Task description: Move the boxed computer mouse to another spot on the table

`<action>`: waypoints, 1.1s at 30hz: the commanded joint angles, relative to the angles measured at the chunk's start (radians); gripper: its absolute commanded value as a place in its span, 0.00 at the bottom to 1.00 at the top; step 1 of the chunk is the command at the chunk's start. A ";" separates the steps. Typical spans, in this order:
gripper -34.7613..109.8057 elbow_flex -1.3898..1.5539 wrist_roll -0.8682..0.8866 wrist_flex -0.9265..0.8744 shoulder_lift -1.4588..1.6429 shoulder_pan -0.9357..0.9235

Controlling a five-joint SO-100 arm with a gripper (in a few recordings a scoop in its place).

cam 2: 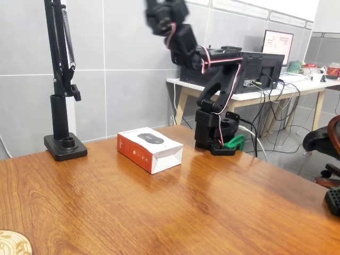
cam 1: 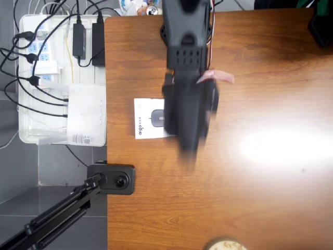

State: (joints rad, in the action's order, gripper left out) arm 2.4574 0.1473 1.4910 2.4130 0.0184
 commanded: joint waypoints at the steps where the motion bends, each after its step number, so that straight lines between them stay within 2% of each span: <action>1: 0.24 0.279 -0.018 0.018 0.413 0.015; 3: 0.24 0.342 -0.011 -0.146 0.684 0.006; 6: 0.24 0.341 -0.028 -0.028 0.698 -0.046; 12: 0.24 0.344 -0.025 0.278 0.696 0.000; 17: 0.24 0.344 -0.025 0.279 0.696 0.006; 25: 0.24 0.344 0.161 0.276 0.696 0.008; 33: 0.24 0.344 0.193 0.276 0.696 0.008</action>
